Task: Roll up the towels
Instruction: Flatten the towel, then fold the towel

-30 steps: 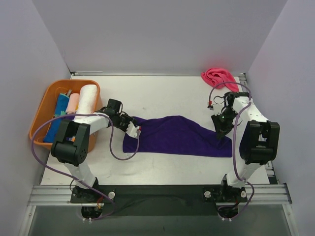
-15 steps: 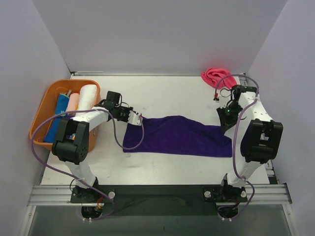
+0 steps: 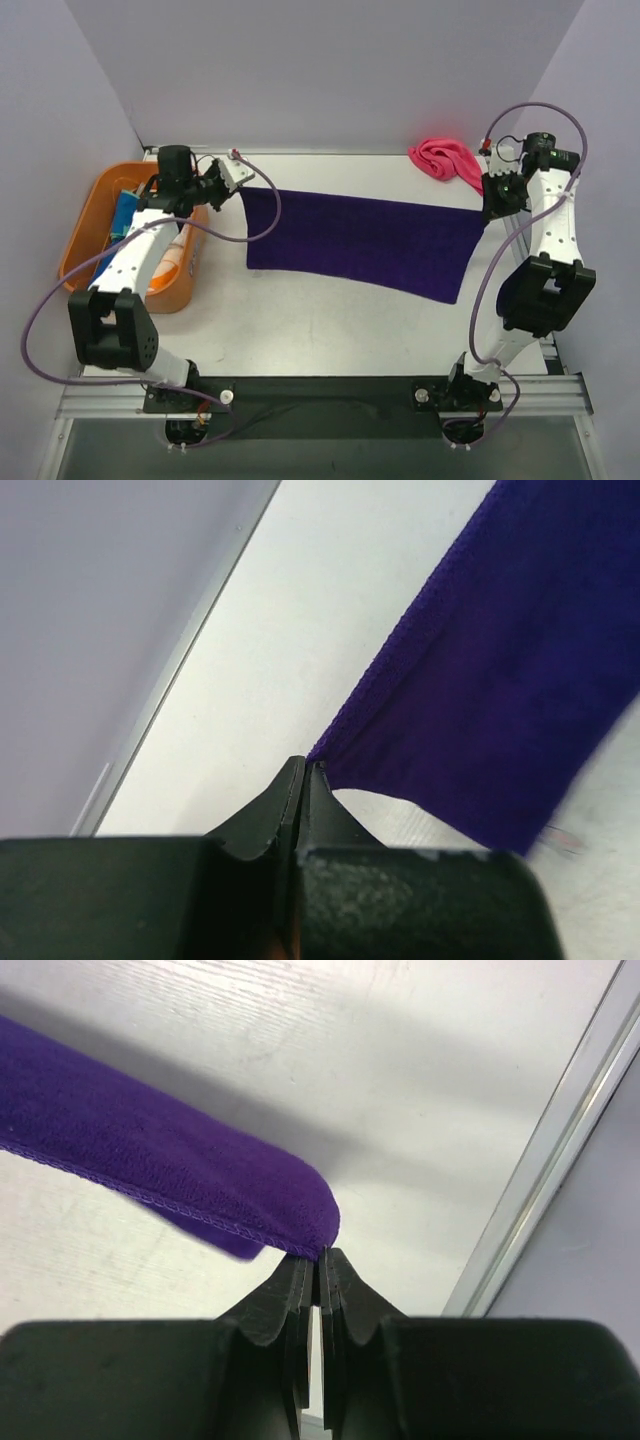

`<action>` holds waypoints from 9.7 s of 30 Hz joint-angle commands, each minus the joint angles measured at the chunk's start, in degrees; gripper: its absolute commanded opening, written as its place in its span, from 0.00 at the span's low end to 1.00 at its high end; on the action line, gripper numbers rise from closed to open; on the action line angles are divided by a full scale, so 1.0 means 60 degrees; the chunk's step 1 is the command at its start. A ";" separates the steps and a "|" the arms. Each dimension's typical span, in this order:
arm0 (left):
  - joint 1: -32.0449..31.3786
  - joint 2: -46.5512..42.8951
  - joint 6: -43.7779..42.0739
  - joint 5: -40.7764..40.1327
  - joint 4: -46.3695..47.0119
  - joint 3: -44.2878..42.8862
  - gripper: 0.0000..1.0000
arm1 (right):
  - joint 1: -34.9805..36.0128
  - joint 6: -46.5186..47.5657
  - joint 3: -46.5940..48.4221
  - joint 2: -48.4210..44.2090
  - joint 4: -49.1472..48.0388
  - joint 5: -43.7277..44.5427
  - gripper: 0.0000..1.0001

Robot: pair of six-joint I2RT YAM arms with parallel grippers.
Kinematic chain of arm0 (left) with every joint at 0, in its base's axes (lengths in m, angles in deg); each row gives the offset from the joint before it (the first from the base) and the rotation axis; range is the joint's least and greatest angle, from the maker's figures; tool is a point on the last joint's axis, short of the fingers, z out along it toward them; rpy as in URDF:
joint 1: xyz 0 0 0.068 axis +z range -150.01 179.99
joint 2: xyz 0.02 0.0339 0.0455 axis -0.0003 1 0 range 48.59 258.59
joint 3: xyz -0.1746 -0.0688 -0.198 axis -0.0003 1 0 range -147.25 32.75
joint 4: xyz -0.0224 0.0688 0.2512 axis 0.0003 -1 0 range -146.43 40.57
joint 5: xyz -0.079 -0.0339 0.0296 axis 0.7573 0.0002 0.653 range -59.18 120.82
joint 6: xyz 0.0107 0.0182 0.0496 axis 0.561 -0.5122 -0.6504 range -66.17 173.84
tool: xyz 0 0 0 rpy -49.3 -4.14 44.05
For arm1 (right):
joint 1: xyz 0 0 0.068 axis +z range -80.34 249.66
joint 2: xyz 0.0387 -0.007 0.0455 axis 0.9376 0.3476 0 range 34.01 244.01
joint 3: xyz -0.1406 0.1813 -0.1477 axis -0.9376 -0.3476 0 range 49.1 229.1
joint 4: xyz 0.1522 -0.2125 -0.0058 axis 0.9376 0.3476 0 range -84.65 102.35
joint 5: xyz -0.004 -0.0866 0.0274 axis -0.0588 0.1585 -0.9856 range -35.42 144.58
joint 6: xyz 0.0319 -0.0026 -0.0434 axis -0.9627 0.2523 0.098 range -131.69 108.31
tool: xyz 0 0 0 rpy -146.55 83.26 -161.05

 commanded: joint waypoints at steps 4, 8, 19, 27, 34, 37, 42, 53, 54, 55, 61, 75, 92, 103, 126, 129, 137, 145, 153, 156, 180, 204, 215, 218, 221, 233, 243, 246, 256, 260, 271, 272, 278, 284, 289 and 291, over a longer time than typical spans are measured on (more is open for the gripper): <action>0.0854 -0.2126 0.2291 0.0149 -0.1159 0.0103 0.00 | -0.0704 0.0573 -0.0131 -0.1913 0.0472 -0.0301 0.00; 0.1453 -0.4129 0.2745 0.0252 -0.1643 0.0835 0.00 | -0.0792 0.0954 -0.1404 -0.3799 0.0472 -0.0462 0.00; 0.1748 -0.6832 0.3932 -0.0187 -0.3518 0.0956 0.00 | -0.1261 0.1452 -0.2272 -0.6560 0.0340 -0.0331 0.00; 0.1296 -0.4420 0.4093 -0.0727 -0.3900 0.0443 0.00 | -0.0896 0.1439 -0.2462 -0.4105 -0.0362 -0.0126 0.00; -0.0593 -0.2146 0.4210 -0.2558 -0.2732 0.0838 0.00 | 0.0246 0.0970 -0.2726 -0.1787 -0.1912 0.0694 0.00; -0.0713 -0.0727 0.4531 -0.3350 -0.1955 0.0577 0.00 | 0.0569 0.0736 -0.2580 -0.0513 -0.2528 0.1103 0.00; -0.0728 0.2287 0.4884 -0.4303 -0.1805 -0.0991 0.00 | 0.0775 0.0312 -0.1483 0.1726 -0.3292 0.1763 0.00; -0.0816 0.5266 0.5295 -0.4757 -0.1293 -0.3351 0.00 | 0.1097 -0.0436 0.0862 0.4308 -0.4201 0.2876 0.00; -0.0830 0.5370 0.5295 -0.4787 -0.1191 -0.3511 0.00 | 0.1126 -0.0495 0.0950 0.4512 -0.4303 0.2965 0.00; -0.0831 0.5473 0.5295 -0.4830 -0.1146 -0.3614 0.00 | 0.1156 -0.0597 0.1139 0.4602 -0.4391 0.3052 0.00; -0.0816 0.5958 0.5090 -0.4803 -0.1321 -0.4361 0.39 | 0.1346 -0.0510 0.1318 0.4735 -0.4406 0.3551 0.47; -0.0933 0.1242 0.3363 -0.1579 -0.4821 -0.0602 0.35 | 0.1082 0.0530 -0.2527 0.0356 -0.0277 0.0916 0.27; -0.2515 0.0405 0.3287 -0.2678 -0.3871 0.2595 0.12 | 0.1185 -0.0554 -0.5377 0.0457 -0.1505 0.1017 0.03; -0.2808 0.1078 0.3332 -0.3408 -0.3270 0.3328 0.11 | 0.1200 -0.0774 -0.5890 0.1188 -0.2281 0.1938 0.01; -0.2793 0.0464 0.2424 -0.3661 -0.4968 0.3185 0.19 | 0.1595 0.0120 -0.6669 -0.0231 -0.1580 0.2396 0.18; -0.2589 0.0522 0.2204 -0.2797 -0.5568 0.1725 0.44 | 0.1479 0.0018 -0.5734 -0.0699 -0.1185 0.1561 0.43; -0.1872 0.1911 0.2217 -0.1902 -0.5819 -0.1942 0.56 | 0.0688 -0.0729 -0.1646 0.0601 -0.0817 0.0270 0.64; -0.0948 0.4417 0.3301 -0.1784 -0.5116 -0.4536 0.55 | 0.0614 -0.1856 0.2002 0.3853 -0.0773 0.0563 0.36; -0.0670 0.5429 0.3405 -0.2077 -0.4882 -0.5314 0.59 | 0.0746 -0.2180 0.3440 0.5582 -0.0832 0.0358 0.34; -0.0640 0.5619 0.3390 -0.2136 -0.4794 -0.5387 0.62 | 0.0775 -0.2297 0.3689 0.5977 -0.0905 0.0373 0.35; -0.0333 0.7172 0.4034 -0.2077 -0.4574 -0.6778 0.65 | 0.0980 -0.2414 0.4188 0.6814 -0.0891 0.0255 0.03; -0.0274 0.7437 0.4079 -0.1433 -0.4676 -0.7013 0.10 | 0.0951 -0.2311 0.4320 0.6272 -0.1008 0.0358 0.00; -0.0098 0.7378 0.3991 -0.1359 -0.4662 -0.7365 0.00 | 0.0702 -0.2458 0.4847 0.6155 -0.1242 0.0402 0.00; -0.0069 0.7276 0.4006 -0.1286 -0.4633 -0.7380 0.00 | 0.0658 -0.2414 0.4906 0.6039 -0.1271 0.0417 0.00; -0.0069 0.7101 0.3889 -0.1169 -0.4603 -0.7307 0.00 | 0.0585 -0.2341 0.4717 0.5775 -0.1271 0.0271 0.00; -0.0069 0.4728 0.2586 -0.0744 -0.4442 -0.4336 0.00 | 0.0160 -0.1653 0.2198 0.3695 -0.1257 -0.0477 0.00; 0.0092 0.2663 0.1502 -0.0408 -0.4646 -0.1668 0.00 | -0.0059 -0.1053 -0.0702 0.1983 -0.1227 -0.0872 0.00; 0.0092 0.2281 0.1223 -0.0422 -0.4969 -0.1082 0.00 | -0.0191 -0.0920 -0.1318 0.1688 -0.1169 -0.0814 0.00; -0.0113 0.3056 0.2159 -0.0627 -0.5043 -0.0641 0.00 | -0.0177 -0.0715 -0.2022 0.2185 -0.0920 -0.0301 0.00; -0.0186 0.2911 0.2277 -0.0568 -0.5042 -0.0744 0.00 | -0.0133 -0.0686 -0.1993 0.2113 -0.0774 -0.0287 0.00; -0.0171 0.1592 0.1969 -0.0714 -0.5994 -0.0277 0.00 | -0.0250 -0.0071 -0.2329 0.0824 -0.0100 0.0298 0.00; -0.0171 0.1548 0.1969 -0.0773 -0.6024 -0.0159 0.00 | -0.0265 0.0002 -0.2577 0.0707 -0.0085 0.0372 0.00; -0.0230 0.1897 0.2306 -0.0876 -0.5820 0.0690 0.00 | -0.0280 -0.0055 -0.3325 0.1041 -0.0406 0.0592 0.00; -0.0333 0.2587 0.2921 -0.1022 -0.5482 0.0692 0.00 | -0.0236 -0.0202 -0.3546 0.1657 -0.0817 0.0973 0.00; -0.0347 0.2881 0.3097 -0.1124 -0.5423 0.0545 0.00 | -0.0192 -0.0261 -0.3473 0.1790 -0.0803 0.1061 0.00; -0.0347 0.2808 0.3112 -0.1110 -0.5511 0.0428 0.00 | -0.0163 -0.0246 -0.3429 0.1644 -0.0773 0.1134 0.00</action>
